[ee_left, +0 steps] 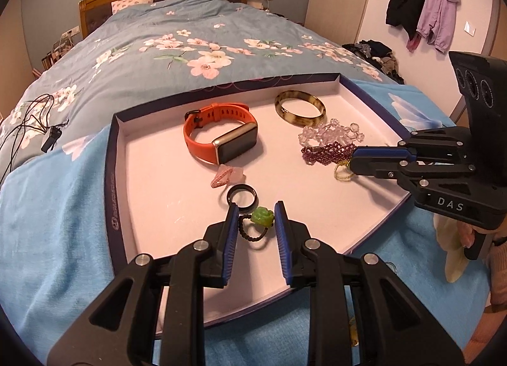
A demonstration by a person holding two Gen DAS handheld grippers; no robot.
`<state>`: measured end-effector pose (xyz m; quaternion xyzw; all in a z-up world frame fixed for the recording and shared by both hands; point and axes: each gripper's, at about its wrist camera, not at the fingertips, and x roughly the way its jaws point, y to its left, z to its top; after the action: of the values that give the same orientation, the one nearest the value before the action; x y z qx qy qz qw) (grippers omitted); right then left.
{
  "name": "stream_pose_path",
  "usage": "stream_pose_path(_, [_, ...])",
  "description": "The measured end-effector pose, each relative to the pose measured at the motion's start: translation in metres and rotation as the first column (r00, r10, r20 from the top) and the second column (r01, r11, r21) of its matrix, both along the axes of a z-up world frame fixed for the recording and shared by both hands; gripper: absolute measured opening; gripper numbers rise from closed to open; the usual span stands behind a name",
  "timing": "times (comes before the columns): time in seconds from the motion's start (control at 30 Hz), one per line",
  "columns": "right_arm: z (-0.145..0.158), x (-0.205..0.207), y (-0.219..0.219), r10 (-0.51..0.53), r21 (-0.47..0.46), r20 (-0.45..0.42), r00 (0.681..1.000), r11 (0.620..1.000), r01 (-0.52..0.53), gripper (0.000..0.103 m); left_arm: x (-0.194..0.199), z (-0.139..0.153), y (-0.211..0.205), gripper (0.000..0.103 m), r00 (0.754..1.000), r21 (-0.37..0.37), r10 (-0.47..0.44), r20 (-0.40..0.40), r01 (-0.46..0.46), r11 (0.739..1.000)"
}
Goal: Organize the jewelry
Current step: 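Carry both green-stone rings with both grippers over the tray, then open both grippers to release the rings into the tray, then grasp the silver ring with the right gripper while the left gripper grasps the yellow fruit ring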
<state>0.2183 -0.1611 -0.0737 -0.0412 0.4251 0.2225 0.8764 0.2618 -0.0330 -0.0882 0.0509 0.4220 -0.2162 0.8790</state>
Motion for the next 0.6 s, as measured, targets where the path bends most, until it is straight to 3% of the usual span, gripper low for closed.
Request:
stream_pose_path(0.17, [0.001,-0.002,-0.005,-0.015,0.004,0.006,1.000,1.000,0.015,0.010,0.001,0.000,0.001,0.024,1.000,-0.014,0.006,-0.001,-0.006,1.000])
stream_pose_path(0.2, [0.003,-0.003,-0.006,-0.020,0.007,0.010,1.000,1.000,0.019,0.012,0.001,0.001,0.002,0.029,1.000,-0.015,0.009,0.002,-0.009,1.000])
stream_pose_path(0.3, [0.010,-0.009,-0.011,-0.029,0.026,0.032,0.999,0.999,0.029,0.020,-0.005,0.009,0.007,0.035,0.999,-0.015,0.022,0.037,-0.021,1.000])
stream_pose_path(0.6, [0.031,-0.046,-0.023,-0.015,0.106,0.078,0.997,0.994,0.006,0.025,-0.053,0.041,0.027,0.040,0.986,-0.033,0.027,0.164,-0.022,0.999])
